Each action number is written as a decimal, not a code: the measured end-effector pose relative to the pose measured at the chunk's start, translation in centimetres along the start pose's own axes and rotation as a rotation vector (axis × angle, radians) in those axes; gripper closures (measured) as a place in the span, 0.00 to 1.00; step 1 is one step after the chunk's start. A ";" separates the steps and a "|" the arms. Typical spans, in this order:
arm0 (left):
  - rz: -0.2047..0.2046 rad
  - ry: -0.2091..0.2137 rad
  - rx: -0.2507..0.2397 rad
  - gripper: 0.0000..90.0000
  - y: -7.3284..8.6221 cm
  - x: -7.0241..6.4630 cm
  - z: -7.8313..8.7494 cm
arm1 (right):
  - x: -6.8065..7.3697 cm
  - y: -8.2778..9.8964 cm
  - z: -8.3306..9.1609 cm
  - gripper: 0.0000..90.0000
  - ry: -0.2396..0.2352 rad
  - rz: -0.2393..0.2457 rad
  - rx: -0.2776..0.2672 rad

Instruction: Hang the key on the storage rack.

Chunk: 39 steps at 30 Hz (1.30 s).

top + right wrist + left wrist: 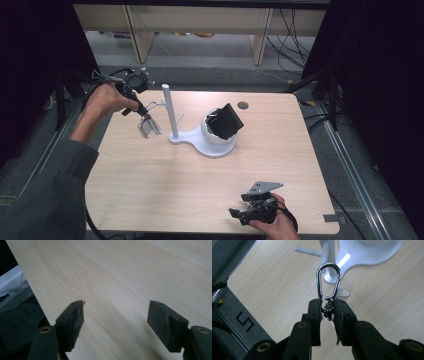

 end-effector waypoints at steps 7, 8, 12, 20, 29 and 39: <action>0.028 -0.002 0.016 0.83 -0.4 0.3 -1.5 | 0.1 0.0 0.0 0.34 -0.004 -0.004 0.005; 0.027 0.008 0.019 0.83 -0.4 0.2 -1.7 | 0.1 0.0 0.0 0.34 -0.008 0.002 0.000; 0.036 0.002 0.015 0.83 -0.6 0.1 -2.4 | 0.1 0.0 0.0 0.34 -0.008 0.005 0.005; 0.033 0.014 -0.002 0.83 -0.9 -0.2 -3.8 | 0.2 0.0 -0.1 0.34 -0.009 0.005 0.002; 0.051 0.002 -0.013 0.81 -1.3 -0.4 -4.2 | 0.2 0.0 -0.1 0.34 -0.019 0.001 0.001; 0.063 0.009 -0.017 0.66 0.8 -0.1 -3.8 | 0.1 0.0 0.0 0.34 -0.021 -0.003 -0.001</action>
Point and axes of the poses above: each handheld gripper's, and its own axes: z roughly backward along the jaws, y roughly out of its underside, x roughly to its left, the point moved 3 cm from there along -z, roughly forward along the jaws, and after that the axes turned 7 degrees about -y, right-handed, at the moved point
